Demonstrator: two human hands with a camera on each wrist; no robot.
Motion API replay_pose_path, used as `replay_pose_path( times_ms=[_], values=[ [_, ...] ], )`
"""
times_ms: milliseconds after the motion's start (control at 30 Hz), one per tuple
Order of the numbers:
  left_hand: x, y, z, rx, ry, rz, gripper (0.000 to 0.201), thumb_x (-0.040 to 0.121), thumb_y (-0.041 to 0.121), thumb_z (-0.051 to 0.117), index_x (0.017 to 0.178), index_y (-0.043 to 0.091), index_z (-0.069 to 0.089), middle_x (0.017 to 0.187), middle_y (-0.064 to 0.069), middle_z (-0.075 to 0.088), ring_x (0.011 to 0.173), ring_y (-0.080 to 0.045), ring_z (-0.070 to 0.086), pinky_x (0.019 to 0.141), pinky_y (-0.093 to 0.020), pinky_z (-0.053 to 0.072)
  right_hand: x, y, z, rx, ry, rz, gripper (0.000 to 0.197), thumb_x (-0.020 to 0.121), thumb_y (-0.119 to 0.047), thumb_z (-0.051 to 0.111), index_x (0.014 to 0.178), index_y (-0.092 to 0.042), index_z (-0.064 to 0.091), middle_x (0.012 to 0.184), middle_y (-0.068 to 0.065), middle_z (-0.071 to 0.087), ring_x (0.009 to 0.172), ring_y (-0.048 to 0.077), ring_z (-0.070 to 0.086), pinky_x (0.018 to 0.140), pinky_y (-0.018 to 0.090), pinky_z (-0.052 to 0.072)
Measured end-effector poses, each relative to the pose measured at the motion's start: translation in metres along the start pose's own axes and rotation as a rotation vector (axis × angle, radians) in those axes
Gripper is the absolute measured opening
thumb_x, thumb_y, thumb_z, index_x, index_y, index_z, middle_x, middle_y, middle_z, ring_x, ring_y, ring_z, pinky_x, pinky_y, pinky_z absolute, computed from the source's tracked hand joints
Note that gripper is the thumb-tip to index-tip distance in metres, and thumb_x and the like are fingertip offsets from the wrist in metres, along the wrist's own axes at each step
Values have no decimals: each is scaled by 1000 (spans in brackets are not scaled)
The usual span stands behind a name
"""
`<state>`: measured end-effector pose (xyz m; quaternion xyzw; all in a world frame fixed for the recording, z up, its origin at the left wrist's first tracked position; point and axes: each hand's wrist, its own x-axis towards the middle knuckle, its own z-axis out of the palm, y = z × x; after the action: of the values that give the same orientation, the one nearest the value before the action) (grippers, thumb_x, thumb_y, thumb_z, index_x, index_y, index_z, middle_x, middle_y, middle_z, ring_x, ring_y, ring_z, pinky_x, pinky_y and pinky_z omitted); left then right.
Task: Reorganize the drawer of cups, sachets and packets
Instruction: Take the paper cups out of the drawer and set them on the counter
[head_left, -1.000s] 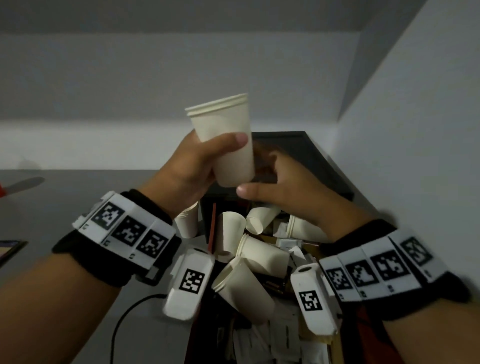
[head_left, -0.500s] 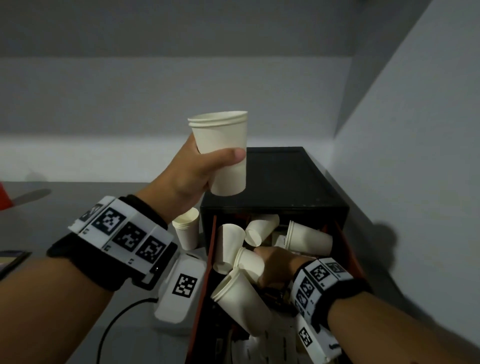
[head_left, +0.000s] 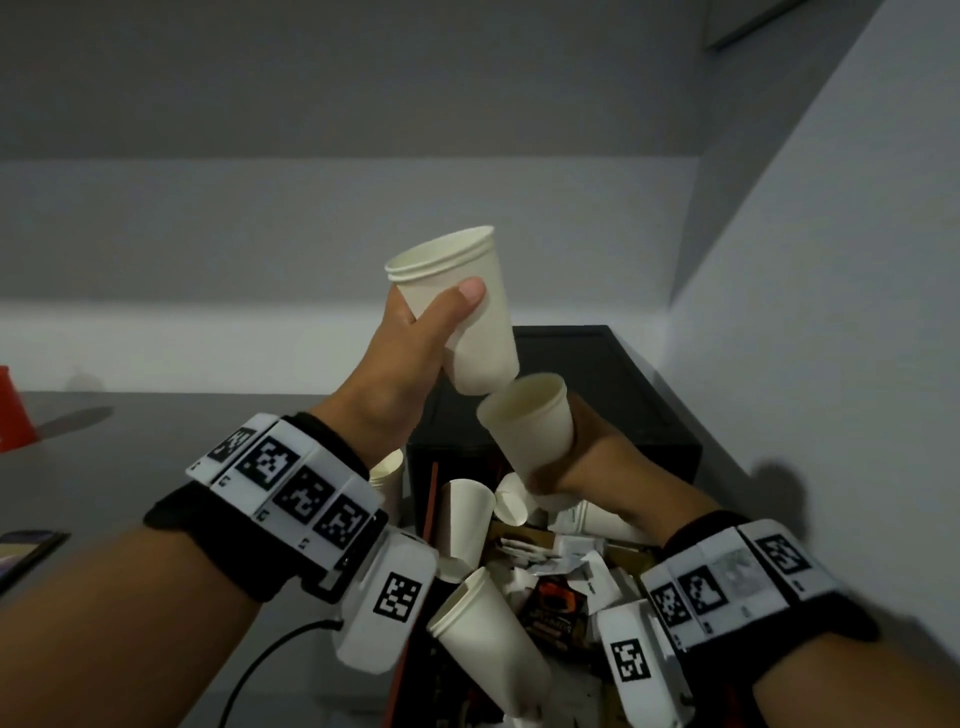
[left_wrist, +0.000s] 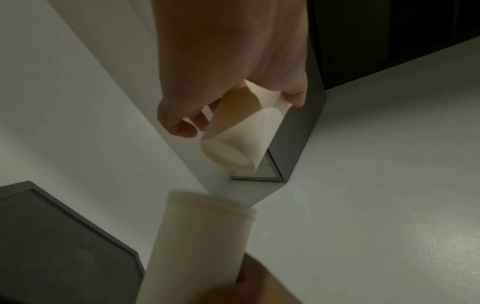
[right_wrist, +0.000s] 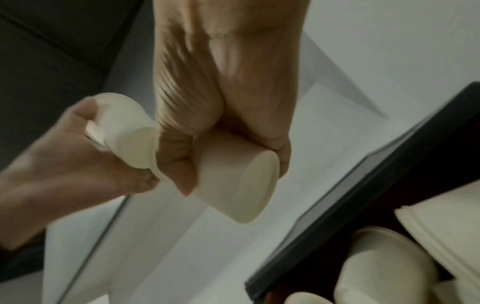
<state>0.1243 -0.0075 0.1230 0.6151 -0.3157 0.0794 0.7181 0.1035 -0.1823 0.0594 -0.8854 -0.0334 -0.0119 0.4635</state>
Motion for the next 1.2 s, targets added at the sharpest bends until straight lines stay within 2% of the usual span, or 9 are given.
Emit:
replay_pose_path(
  times_ms=[133, 367, 467, 567, 667, 833, 933, 1000, 1200],
  values=[
    [3, 0, 17, -5, -53, -37, 44, 80, 38, 66, 117, 35, 43, 108, 9, 60, 91, 5, 62, 71, -11, 49, -6, -20, -1, 181, 81, -108, 83, 64, -8, 81, 132, -29, 37, 119, 1, 55, 111, 20, 52, 93, 45, 49],
    [-3, -26, 12, 96, -236, -331, 106, 47, 47, 86, 138, 21, 38, 131, -1, 55, 119, -15, 54, 99, -32, 47, -5, -24, -8, 398, 133, -204, 72, 70, -3, 76, 132, -23, 43, 112, 0, 59, 104, 19, 58, 84, 37, 53],
    [-13, -36, 16, 62, -299, -337, 87, 60, 29, 84, 135, 14, 42, 124, -10, 61, 112, -22, 61, 91, -33, 52, -5, -25, -7, 353, 106, -209, 64, 75, -9, 74, 131, -23, 44, 110, -3, 59, 102, 16, 58, 83, 30, 51],
    [-19, -39, 18, 36, -222, -251, 69, 65, 20, 76, 127, 4, 50, 112, -18, 64, 103, -28, 63, 80, -30, 53, -5, -26, -2, 216, 54, -232, 65, 75, -11, 75, 131, -24, 44, 107, -9, 58, 98, 7, 57, 79, 20, 49],
    [-19, -38, 7, 65, -158, -187, 65, 67, 24, 74, 124, 3, 52, 111, -20, 64, 101, -31, 63, 79, -34, 53, -7, -23, -3, 239, -49, -224, 66, 76, -10, 73, 133, -26, 44, 118, -8, 59, 108, 10, 58, 88, 29, 52],
    [-22, -51, -39, 269, 64, -187, 79, 52, 40, 79, 123, 16, 52, 109, -8, 65, 99, -22, 64, 82, -37, 56, 4, 8, -15, 92, 119, -16, 62, 82, -19, 69, 138, -18, 42, 128, -3, 51, 120, 14, 48, 89, 24, 42],
    [-32, -74, -80, 367, 196, -290, 82, 47, 40, 83, 120, 17, 54, 108, -6, 67, 101, -23, 64, 84, -40, 55, 14, 36, -15, -45, 112, 130, 15, 83, -16, 68, 94, -15, 58, 86, 0, 54, 85, 16, 53, 68, 22, 38],
    [-45, -95, -101, 382, 243, -360, 68, 52, 27, 88, 112, 15, 58, 103, -5, 67, 100, -23, 64, 76, -33, 54, 22, 57, -11, -245, 51, 222, 13, 82, -19, 66, 80, -10, 57, 77, 4, 50, 72, 16, 49, 60, 27, 33],
    [-81, -157, -125, 357, 373, -472, 69, 61, -11, 79, 122, 3, 52, 107, -12, 62, 101, -30, 59, 81, -39, 49, 41, 104, 1, -517, 37, 404, 63, 76, -27, 68, 129, -5, 44, 129, 15, 47, 115, 31, 50, 96, 38, 44]
  ],
)
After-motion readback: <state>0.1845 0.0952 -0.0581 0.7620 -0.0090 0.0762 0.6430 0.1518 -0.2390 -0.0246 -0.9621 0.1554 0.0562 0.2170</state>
